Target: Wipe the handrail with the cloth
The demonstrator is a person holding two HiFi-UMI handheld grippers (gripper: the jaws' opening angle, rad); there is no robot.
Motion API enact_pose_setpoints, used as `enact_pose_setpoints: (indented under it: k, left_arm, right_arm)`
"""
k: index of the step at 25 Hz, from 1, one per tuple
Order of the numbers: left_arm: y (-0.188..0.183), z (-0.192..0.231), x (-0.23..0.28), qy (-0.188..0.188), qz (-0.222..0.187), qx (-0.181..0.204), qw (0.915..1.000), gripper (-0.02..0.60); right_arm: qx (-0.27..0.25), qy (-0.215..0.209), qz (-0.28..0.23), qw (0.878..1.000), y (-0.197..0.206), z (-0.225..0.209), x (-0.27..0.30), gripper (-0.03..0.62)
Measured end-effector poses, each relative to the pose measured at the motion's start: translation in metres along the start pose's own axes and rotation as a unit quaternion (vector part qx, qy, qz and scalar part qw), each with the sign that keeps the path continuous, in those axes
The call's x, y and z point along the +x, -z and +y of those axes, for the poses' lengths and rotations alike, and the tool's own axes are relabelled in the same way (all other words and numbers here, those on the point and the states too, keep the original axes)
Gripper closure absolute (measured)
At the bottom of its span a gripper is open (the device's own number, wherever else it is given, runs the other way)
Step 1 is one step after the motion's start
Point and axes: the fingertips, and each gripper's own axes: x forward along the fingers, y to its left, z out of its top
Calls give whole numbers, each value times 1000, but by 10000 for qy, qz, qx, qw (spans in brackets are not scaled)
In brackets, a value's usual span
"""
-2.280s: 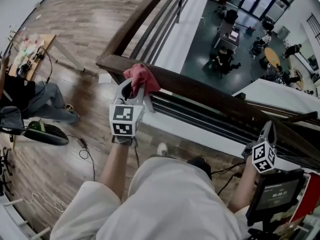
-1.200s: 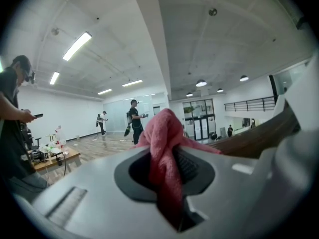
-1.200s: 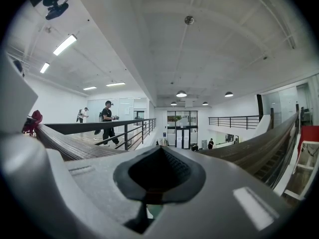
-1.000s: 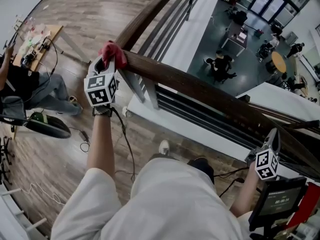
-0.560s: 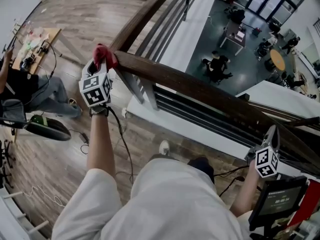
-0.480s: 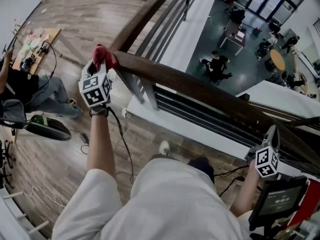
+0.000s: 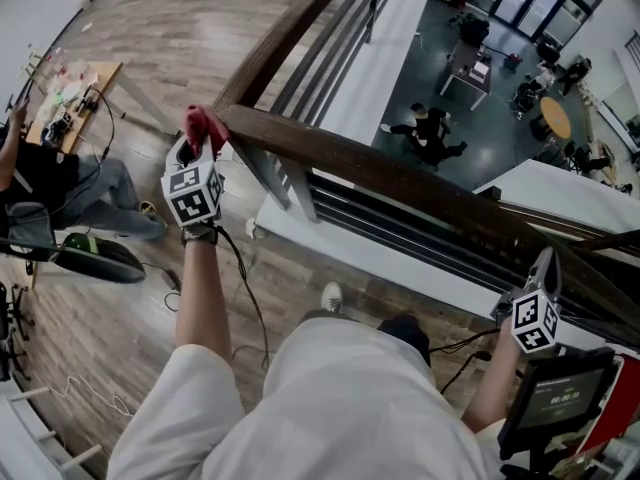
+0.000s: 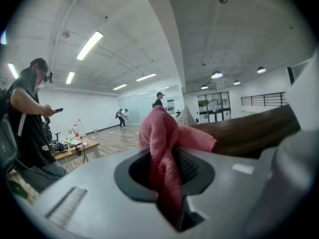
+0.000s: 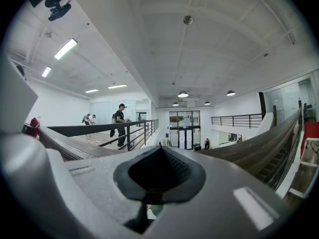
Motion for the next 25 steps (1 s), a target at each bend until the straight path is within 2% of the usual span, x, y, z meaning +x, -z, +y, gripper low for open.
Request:
enact_pose_setpoints:
  k: [5, 8, 21, 25]
  left_arm:
    - [3, -16, -5, 144, 103, 213, 9996, 505]
    - [-3, -22, -5, 159, -98, 241, 9995, 505]
    - [15, -48, -13, 275, 145, -38, 9995, 505]
    - [23, -60, -20, 270, 229, -56, 9994, 505]
  right_arm:
    - [17, 9, -22, 10000, 0, 1, 0, 591]
    - [25, -25, -32, 10000, 1, 3, 0, 591]
    - [45, -510, 20, 9987, 10, 18, 1, 591]
    - [-183, -519, 68, 9985, 18, 26, -1, 591]
